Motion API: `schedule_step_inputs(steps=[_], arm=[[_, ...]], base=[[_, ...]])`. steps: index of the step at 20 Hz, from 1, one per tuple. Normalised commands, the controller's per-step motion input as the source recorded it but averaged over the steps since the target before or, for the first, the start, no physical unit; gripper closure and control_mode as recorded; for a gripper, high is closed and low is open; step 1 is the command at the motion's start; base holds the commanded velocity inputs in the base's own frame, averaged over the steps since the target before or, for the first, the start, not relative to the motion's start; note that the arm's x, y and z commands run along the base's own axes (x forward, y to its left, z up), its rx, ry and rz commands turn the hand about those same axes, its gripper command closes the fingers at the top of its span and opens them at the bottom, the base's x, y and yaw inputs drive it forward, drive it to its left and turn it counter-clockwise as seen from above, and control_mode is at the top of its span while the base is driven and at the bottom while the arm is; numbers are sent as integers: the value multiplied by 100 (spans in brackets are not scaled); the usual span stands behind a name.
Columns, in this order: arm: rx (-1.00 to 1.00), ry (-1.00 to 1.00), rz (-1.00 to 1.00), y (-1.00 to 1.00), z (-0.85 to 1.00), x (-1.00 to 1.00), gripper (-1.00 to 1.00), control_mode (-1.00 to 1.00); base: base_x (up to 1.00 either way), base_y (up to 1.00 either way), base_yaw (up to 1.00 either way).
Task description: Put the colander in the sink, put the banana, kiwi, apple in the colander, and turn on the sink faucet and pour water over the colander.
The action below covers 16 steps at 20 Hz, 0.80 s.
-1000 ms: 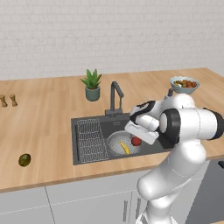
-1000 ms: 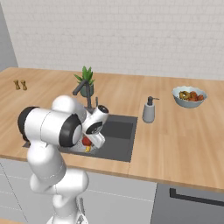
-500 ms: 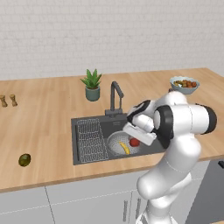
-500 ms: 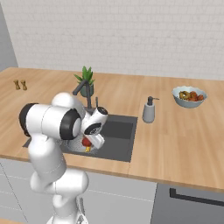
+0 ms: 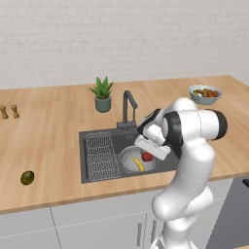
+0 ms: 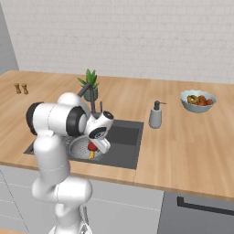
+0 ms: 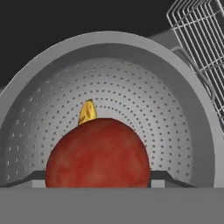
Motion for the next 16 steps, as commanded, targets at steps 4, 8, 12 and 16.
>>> schedule_step_inputs(steps=[4,8,12,16], arm=[[0,0,0,2,-23,20,100,-100],[0,0,0,5,-24,13,100,-100],[0,0,0,5,-25,12,100,-100],[0,0,0,12,-21,2,100,-100]], base=[[0,0,0],[0,0,0],[0,0,0],[0,0,0]])
